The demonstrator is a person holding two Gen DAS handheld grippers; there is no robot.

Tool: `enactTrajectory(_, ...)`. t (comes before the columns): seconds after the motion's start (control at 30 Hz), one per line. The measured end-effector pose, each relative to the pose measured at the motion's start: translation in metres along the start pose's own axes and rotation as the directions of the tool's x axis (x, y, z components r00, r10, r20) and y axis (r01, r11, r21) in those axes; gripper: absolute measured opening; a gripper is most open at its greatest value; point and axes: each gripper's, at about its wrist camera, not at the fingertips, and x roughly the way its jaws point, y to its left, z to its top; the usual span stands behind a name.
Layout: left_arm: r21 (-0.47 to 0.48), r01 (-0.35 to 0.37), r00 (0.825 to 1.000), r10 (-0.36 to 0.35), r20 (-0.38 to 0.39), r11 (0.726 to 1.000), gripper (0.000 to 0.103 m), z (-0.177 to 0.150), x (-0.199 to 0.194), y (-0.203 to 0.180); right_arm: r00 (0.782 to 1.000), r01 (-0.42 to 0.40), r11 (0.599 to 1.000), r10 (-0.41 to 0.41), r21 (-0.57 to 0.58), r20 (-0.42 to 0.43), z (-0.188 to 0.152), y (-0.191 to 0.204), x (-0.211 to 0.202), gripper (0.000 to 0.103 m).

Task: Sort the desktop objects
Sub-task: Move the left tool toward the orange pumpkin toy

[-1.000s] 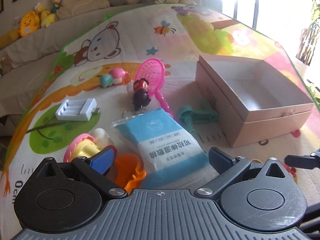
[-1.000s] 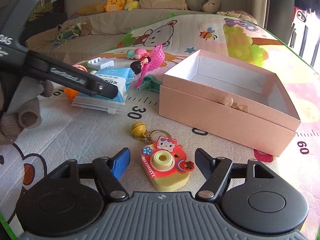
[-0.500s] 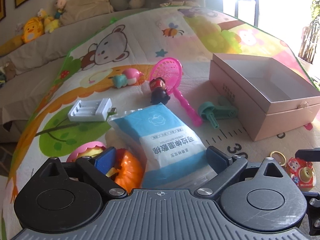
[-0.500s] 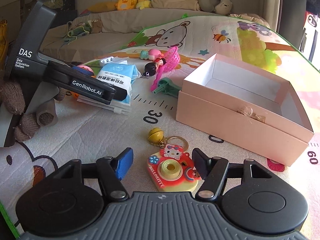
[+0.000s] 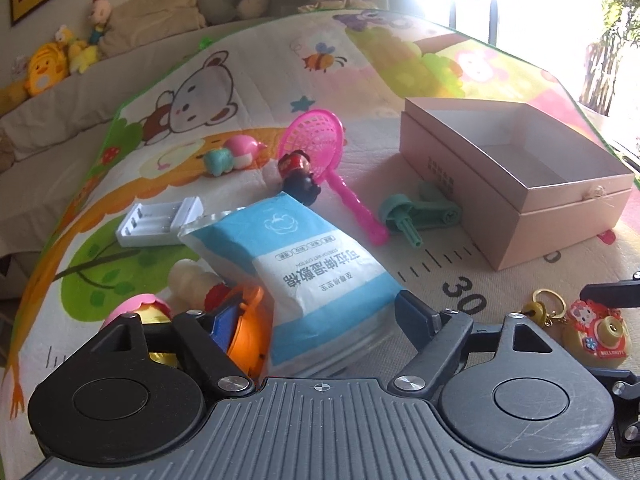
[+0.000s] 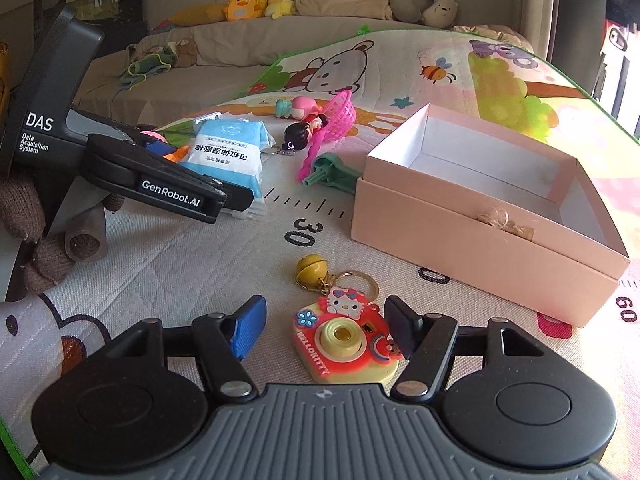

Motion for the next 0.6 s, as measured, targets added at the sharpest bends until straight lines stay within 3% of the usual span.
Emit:
enactTrajectory(0.07, -0.005, 0.007, 1.000, -0.006, 0.007, 1.000, 0.066, -0.001, -0.003, 0.003, 1.000, 0.000, 1.000, 0.000, 0.005, 0.007, -0.001, -0.001, 0.000, 0.067)
enactTrajectory(0.17, -0.009, 0.010, 1.000, -0.010, 0.017, 1.000, 0.055, -0.004, -0.009, 0.006, 1.000, 0.006, 1.000, -0.007, 0.020, 0.008, -0.002, -0.003, 0.002, 0.068)
enactTrajectory(0.23, -0.009, 0.011, 1.000, -0.011, 0.021, 1.000, 0.054, -0.007, -0.013, 0.007, 1.000, 0.005, 0.999, -0.005, 0.035, 0.004, -0.002, -0.005, 0.003, 0.069)
enactTrajectory(0.33, 0.001, -0.006, 1.000, 0.006, 0.031, 1.000, 0.060, -0.010, -0.017, 0.010, 1.000, 0.004, 0.999, -0.004, 0.051, -0.001, -0.002, -0.008, 0.003, 0.070)
enactTrajectory(0.43, 0.019, -0.049, 0.998, 0.048, 0.027, 0.999, 0.078, -0.012, -0.019, 0.013, 1.000, 0.011, 0.999, -0.010, 0.049, -0.004, -0.002, -0.007, 0.003, 0.070)
enactTrajectory(0.5, 0.044, -0.058, 0.998, 0.057, 0.022, 0.997, 0.084, -0.013, -0.020, 0.012, 1.000, 0.016, 0.999, -0.016, 0.049, -0.005, -0.002, -0.006, 0.003, 0.071)
enactTrajectory(0.6, 0.048, 0.041, 0.999, -0.042, 0.016, 0.998, 0.094, -0.015, -0.023, 0.006, 1.000, 0.021, 0.998, -0.021, 0.055, -0.010, -0.001, -0.005, 0.004, 0.072)
